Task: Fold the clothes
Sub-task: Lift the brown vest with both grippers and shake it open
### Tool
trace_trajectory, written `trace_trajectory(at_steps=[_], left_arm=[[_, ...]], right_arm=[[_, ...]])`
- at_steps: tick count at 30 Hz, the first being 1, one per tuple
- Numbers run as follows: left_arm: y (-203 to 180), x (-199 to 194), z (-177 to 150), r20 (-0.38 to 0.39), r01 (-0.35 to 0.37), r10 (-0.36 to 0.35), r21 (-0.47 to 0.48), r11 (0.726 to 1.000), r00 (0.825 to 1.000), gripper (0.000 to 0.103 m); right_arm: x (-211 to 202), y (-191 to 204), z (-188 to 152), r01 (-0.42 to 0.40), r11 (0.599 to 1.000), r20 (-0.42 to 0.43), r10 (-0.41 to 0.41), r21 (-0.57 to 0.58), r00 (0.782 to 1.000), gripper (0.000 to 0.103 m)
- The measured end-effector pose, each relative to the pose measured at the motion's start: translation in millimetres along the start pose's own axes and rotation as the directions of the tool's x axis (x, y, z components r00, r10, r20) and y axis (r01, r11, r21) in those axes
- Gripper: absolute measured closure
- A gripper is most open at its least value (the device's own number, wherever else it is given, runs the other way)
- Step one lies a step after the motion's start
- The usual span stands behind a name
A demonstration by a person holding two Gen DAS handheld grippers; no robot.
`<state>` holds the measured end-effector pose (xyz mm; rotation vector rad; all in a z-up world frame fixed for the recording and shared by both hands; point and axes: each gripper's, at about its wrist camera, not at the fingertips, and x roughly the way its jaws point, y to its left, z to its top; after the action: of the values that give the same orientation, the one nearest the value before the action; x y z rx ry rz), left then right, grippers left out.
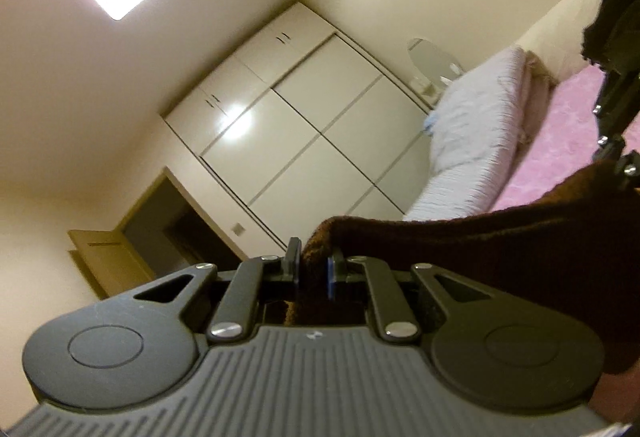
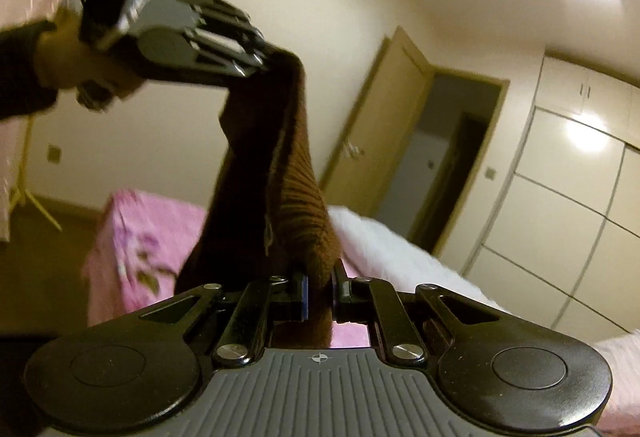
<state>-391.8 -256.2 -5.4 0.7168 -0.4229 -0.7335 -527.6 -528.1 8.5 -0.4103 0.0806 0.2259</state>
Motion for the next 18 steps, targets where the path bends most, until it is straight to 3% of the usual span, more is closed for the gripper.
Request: trace_trajectory(at_steps=[5,10,14,16,18], left_arm=[[22.1,10.6,-1.6,0.009,-0.029,0.029,0.005,1.0,1.0,0.093],[18.0,52.5,20.1,0.053,-0.001,-0.002,0.047,0.999,0.999,0.093],[-29.8,112.8,48.8,0.127,0.099,-0.107,0.062,0.993,0.986,0.093],[-63.0,147.4,63.7,0.168,0.159,-0.169,0.068,0.985,0.971,0.093],[-96.2,182.0,78.6,0.208,0.219,-0.23,0.076,0.973,0.951,0.093]], right_arm=[[7.9,-12.2,29.0,-0.064,0.993,0.063,0.058,0.098,0.996,0.095],[3.3,-34.3,29.4,-0.101,0.972,0.111,0.079,0.214,0.991,0.095],[-27.5,-76.7,24.8,-0.076,0.952,0.104,0.047,0.297,0.993,0.095],[-45.9,-100.5,16.2,-0.037,0.94,0.083,0.009,0.339,0.996,0.095],[-60.5,-126.3,-1.6,0.053,0.932,0.017,-0.063,0.358,0.998,0.095]])
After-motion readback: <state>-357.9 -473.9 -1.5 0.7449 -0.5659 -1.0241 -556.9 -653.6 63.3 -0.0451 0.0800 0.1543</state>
